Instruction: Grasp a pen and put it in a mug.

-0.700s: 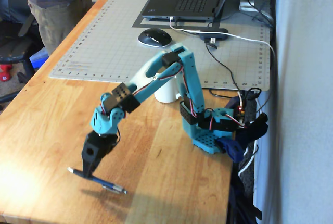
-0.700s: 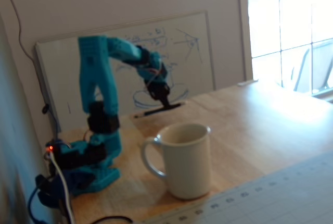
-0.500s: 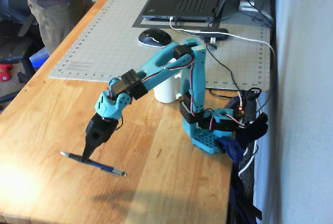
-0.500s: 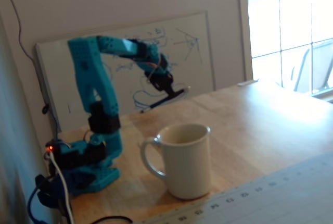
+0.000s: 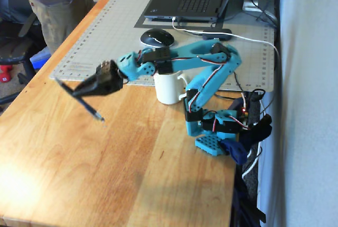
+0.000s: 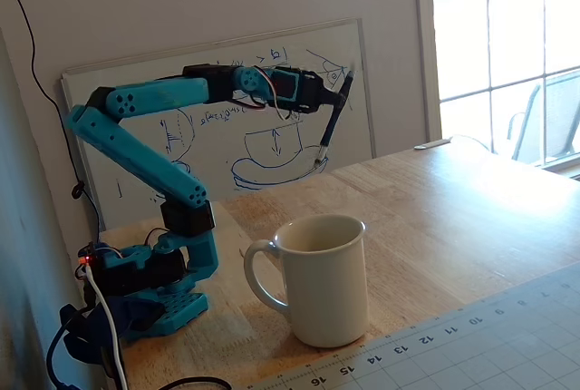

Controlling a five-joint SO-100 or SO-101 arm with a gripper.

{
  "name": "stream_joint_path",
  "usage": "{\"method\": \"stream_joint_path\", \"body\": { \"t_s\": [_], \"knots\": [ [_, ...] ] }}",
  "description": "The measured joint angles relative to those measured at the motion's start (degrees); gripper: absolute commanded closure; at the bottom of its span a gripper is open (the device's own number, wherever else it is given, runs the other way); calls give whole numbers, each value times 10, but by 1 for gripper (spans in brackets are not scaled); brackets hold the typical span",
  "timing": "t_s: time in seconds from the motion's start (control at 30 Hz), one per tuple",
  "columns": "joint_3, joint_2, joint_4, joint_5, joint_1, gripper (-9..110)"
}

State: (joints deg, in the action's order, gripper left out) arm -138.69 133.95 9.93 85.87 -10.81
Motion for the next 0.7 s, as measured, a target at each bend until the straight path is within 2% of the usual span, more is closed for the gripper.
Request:
{"method": "stream_joint_path", "body": {
  "t_s": [0.33,0.7],
  "knots": [
    [-120,172,-154,-5,207,101],
    [-134,242,-174,-5,428,101]
  ]
}}
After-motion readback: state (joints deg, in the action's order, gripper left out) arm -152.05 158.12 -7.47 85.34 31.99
